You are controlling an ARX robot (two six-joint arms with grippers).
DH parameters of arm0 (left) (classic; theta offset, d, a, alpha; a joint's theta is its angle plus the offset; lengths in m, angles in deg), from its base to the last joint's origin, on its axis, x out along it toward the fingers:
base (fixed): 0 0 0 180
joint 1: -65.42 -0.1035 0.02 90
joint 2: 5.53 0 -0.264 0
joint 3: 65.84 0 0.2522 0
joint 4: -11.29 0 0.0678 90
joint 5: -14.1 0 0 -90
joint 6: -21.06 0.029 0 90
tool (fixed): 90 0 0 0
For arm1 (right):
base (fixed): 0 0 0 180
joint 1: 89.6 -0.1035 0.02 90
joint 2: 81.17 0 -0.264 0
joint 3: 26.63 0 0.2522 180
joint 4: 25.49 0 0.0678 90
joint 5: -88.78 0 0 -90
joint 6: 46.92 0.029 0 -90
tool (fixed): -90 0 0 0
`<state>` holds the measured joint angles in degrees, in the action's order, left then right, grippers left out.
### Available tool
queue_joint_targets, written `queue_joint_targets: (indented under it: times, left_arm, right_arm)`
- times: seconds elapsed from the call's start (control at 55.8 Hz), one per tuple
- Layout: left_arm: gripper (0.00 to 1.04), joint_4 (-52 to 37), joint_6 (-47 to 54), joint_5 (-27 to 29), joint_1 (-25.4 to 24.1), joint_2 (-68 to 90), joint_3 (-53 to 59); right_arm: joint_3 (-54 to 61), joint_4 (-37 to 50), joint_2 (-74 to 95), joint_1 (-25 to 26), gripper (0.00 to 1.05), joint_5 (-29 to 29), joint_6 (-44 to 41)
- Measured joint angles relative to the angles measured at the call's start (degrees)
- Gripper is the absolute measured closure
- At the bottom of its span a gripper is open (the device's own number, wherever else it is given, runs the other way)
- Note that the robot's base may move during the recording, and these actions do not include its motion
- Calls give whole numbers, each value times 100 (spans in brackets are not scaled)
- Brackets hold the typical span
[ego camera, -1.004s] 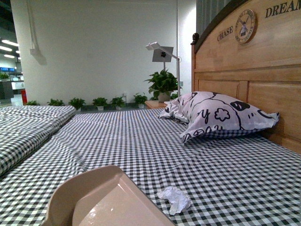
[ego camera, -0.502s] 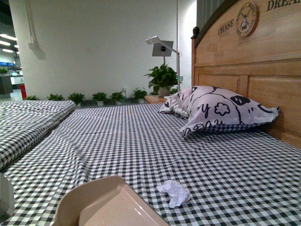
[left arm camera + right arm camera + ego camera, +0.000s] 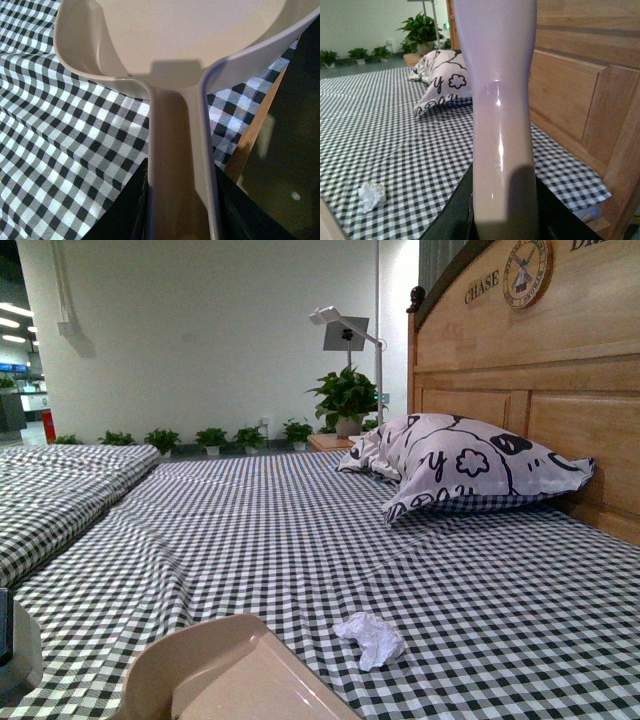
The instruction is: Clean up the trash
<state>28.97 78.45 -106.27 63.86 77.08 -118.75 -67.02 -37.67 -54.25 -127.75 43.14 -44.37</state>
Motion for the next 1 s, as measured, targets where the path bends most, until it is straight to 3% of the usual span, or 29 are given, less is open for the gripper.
queue_joint_targets:
  times: [0.054,0.125,0.197,0.305,0.448,0.663,0.771,1.004]
  left_arm:
    - [77,0,0,11,-2,0,0]
    - [77,0,2,11,2,0,-2]
    - [77,0,4,11,4,2,-2]
    - [77,0,4,15,4,2,-4]
    - [77,0,7,13,4,2,-4]
    - [77,0,7,15,4,2,-4]
    - [77,0,9,17,4,2,-4]
    - [77,0,9,15,4,2,-4]
  right_arm:
    - [-476,-1231,339,251,86,-507,544]
    - [-817,-2017,870,706,86,-1202,981]
    - [-896,-1733,1838,1373,86,-2253,1165]
    - [-1152,-706,3171,1832,86,-2872,944]
    - [-1843,157,4940,2017,86,-3150,485]
    - [-2726,503,7138,2026,86,-2708,-184]
    - [-2837,627,7687,1950,86,-2634,-240]
    - [-2833,706,8039,1497,86,-3252,-267]
